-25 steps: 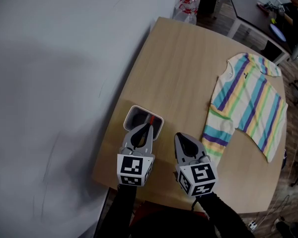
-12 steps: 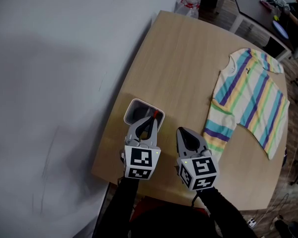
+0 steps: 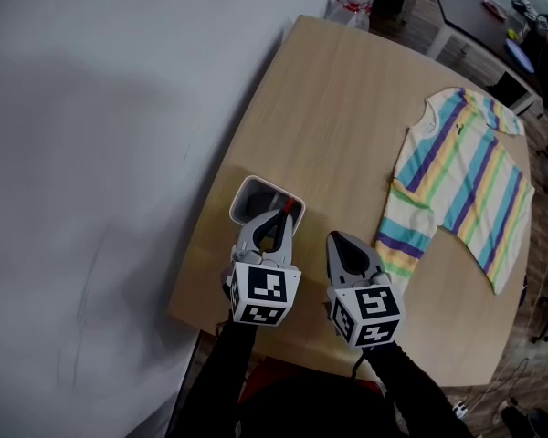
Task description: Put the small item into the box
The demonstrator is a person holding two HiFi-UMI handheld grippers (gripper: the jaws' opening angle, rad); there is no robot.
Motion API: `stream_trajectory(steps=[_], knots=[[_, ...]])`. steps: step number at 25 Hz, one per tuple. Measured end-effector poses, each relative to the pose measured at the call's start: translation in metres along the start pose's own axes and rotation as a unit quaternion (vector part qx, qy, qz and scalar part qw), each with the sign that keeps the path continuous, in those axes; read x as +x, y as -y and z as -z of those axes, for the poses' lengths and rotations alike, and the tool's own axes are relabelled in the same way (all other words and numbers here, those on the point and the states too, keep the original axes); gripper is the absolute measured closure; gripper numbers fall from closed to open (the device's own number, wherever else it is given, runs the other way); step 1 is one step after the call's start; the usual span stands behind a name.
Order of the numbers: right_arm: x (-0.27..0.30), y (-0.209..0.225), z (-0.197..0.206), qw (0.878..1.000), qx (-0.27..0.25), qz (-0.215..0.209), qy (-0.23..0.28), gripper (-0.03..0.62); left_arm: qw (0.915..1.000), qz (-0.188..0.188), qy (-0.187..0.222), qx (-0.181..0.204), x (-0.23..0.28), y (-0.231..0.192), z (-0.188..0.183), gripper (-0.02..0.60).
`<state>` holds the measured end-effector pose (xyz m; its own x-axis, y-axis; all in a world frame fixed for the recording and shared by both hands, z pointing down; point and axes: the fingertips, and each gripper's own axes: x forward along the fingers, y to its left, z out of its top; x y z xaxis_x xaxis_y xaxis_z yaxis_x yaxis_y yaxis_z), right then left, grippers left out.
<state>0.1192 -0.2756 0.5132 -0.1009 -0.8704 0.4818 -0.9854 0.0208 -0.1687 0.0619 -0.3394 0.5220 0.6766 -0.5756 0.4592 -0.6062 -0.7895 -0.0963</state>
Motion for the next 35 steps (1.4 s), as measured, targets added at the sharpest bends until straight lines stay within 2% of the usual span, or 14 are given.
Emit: stream_trajectory(steps=[7,10,20,35], knots=[[-0.001,0.002,0.0,1.0,0.01,0.0,-0.001,0.586,1.0,0.0,0.001,-0.003,0.001,0.0,-0.003,0.554],[-0.003,0.003,-0.003,1.0,0.009,0.0,0.004,0.586,0.9999,-0.001,0.011,-0.005,-0.001,-0.002,-0.008,0.575],[-0.014,0.0,-0.021,1.0,-0.002,-0.008,0.03,0.586,0.9993,0.015,0.025,-0.022,-0.012,0.001,-0.023,0.578],[-0.056,-0.025,-0.059,0.996,-0.028,-0.027,0.086,0.586,0.9958,0.001,0.077,-0.051,-0.068,-0.003,-0.049,0.58]])
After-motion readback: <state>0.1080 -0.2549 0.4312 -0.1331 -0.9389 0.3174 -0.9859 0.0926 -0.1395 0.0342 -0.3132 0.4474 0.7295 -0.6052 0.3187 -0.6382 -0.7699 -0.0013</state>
